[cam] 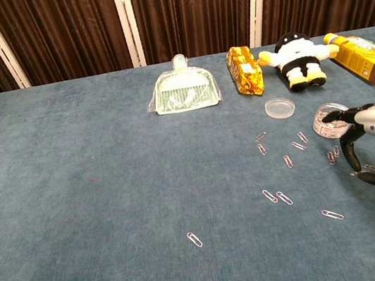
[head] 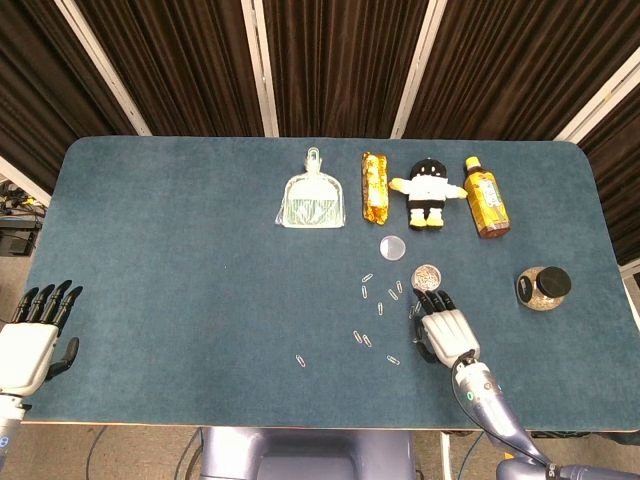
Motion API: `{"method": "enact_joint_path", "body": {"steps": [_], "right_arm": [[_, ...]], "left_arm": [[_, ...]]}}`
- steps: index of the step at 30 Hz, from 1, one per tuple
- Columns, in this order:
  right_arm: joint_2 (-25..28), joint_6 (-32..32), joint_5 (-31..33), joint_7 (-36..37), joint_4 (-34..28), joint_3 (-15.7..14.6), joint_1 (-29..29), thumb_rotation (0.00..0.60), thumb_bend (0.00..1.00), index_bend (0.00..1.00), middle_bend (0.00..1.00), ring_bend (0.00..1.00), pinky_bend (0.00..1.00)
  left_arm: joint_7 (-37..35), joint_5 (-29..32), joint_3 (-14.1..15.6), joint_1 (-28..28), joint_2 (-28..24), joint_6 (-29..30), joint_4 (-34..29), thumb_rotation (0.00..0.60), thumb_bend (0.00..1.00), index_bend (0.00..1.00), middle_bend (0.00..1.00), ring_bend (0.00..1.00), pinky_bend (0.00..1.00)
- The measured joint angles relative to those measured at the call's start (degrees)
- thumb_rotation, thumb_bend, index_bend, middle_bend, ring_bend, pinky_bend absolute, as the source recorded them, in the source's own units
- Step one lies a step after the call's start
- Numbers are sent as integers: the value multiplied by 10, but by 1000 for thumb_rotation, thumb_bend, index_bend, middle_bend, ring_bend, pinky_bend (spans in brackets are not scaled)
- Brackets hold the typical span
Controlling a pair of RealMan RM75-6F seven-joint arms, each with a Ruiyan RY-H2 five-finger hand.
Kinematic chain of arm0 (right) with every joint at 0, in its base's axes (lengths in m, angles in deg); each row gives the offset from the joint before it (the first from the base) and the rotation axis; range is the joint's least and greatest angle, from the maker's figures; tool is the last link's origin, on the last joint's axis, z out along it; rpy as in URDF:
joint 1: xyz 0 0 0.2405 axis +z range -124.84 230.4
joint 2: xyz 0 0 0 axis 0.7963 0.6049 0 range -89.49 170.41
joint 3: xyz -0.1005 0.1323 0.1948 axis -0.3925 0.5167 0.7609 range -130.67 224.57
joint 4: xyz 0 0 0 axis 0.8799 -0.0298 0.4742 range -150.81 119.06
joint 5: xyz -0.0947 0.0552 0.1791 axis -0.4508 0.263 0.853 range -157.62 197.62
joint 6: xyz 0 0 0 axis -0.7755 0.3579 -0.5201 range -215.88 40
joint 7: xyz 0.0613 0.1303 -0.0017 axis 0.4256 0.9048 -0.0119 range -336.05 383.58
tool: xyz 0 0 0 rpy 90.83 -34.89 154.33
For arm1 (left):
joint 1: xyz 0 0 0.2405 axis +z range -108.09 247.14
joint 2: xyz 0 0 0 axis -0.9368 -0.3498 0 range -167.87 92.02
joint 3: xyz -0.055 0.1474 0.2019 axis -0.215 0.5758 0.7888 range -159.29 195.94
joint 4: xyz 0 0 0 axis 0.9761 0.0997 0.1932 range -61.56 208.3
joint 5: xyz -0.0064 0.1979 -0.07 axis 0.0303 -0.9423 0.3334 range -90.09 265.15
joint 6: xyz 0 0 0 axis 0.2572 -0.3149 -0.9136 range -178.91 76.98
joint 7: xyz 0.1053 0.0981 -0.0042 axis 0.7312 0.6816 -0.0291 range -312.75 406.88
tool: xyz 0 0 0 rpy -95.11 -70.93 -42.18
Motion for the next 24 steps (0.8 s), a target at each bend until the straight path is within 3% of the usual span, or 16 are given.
{"method": "enact_joint_path", "body": {"steps": [10, 24], "right_arm": [[32, 52, 39, 5, 23, 42, 47, 600, 430, 585, 0, 0, 0], [35, 114, 74, 25, 88, 64, 101, 600, 430, 579, 0, 0, 0]], "left_arm": [[42, 44, -12, -8, 13, -17, -5, 600, 500, 0, 0, 0, 0], [89, 107, -31, -26, 32, -42, -5, 600, 501, 0, 0, 0, 0]]}}
